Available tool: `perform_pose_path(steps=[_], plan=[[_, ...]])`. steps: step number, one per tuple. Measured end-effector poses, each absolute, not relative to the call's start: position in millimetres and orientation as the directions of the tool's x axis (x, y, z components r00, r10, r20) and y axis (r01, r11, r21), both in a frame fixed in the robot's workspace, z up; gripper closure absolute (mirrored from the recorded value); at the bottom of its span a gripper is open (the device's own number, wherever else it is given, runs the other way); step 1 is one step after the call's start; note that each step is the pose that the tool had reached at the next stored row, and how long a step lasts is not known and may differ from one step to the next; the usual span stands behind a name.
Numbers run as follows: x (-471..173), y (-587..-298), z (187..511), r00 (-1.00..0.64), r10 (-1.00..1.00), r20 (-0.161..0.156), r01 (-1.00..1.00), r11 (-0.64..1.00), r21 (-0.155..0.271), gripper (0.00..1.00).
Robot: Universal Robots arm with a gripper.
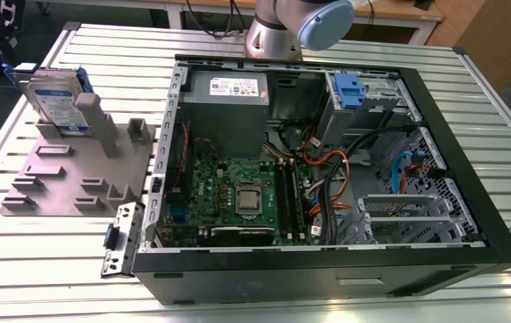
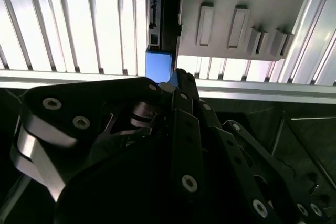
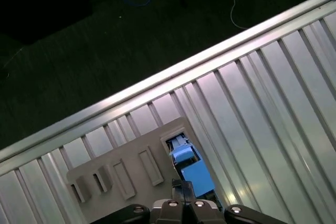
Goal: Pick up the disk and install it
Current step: 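Pick up the disk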
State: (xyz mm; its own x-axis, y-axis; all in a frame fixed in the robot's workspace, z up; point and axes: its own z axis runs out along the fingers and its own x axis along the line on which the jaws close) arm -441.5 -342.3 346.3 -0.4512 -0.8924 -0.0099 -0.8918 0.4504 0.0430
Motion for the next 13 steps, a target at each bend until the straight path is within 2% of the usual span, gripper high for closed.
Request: perform_pose_path(steps=[8,13], plan=[[-441.7,-336.5,345.2,-0.436,-0.9,-0.018,-0.9,0.436,0.027,0.89],[-441.6,-336.5,344.5,-0.356,-0.934,-0.018,-0.934,0.355,0.027,0.89]])
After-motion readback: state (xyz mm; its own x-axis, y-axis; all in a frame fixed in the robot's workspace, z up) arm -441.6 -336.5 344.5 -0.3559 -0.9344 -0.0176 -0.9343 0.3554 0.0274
